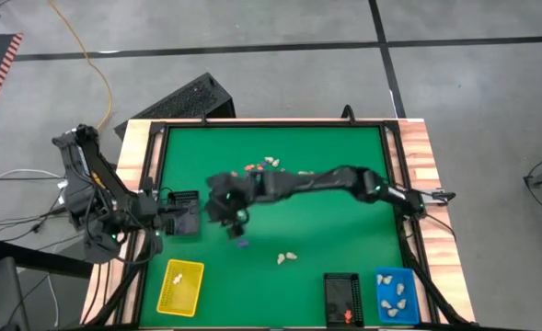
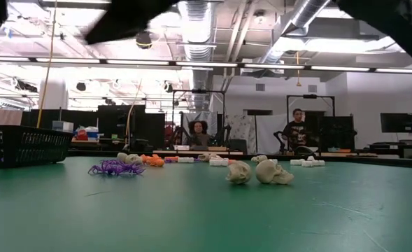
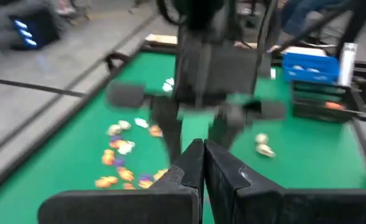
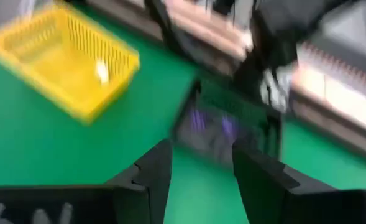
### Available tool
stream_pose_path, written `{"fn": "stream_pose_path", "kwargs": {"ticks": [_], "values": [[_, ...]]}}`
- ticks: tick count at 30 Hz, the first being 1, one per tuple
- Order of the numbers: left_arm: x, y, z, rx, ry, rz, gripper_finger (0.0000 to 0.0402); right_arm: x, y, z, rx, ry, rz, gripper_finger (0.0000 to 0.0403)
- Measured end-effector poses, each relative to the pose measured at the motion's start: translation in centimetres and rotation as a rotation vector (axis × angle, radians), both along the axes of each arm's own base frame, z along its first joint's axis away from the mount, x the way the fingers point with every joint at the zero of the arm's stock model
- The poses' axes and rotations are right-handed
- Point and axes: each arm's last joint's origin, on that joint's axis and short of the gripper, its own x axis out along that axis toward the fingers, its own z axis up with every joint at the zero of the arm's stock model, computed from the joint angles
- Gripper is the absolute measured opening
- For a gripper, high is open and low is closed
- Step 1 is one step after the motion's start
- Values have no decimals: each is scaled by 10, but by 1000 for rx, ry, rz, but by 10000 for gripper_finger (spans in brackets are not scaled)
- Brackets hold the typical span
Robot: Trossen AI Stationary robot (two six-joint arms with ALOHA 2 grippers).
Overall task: Sort Halloween decoration
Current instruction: Put the purple spider toy into the top black basket
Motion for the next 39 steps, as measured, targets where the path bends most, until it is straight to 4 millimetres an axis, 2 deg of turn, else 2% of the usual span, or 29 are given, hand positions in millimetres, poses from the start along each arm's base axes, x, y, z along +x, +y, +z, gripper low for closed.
{"fn": "stream_pose_path", "kwargs": {"ticks": [3,7,10,15,17,19,23,26,29,33,39], "values": [[-3,6,1,22,-11,18,0,-35,-30,20,-23,183,-50,173],[-7,11,2,33,-8,21,0,-99,-70,60,30,397,-184,160],[-7,13,1,52,3,21,0,-141,-89,74,92,550,-298,148],[-9,15,-3,75,38,18,0,-195,-99,71,157,572,-409,127],[-10,15,-3,70,38,17,0,-215,-96,58,183,512,-452,121],[-10,15,-3,75,40,15,0,-226,-93,36,220,395,-499,118],[-10,15,-3,79,41,14,0,-224,-73,-22,308,108,-488,118],[-10,15,-3,83,37,18,0,-214,-56,-52,343,-111,-412,118],[-10,15,-3,83,36,19,0,-195,-42,-77,349,-236,-347,118],[-10,15,-3,79,35,20,0,-164,-20,-103,311,-251,-253,119],[-10,15,-3,76,33,22,0,-119,7,-145,217,-131,-154,133]]}}
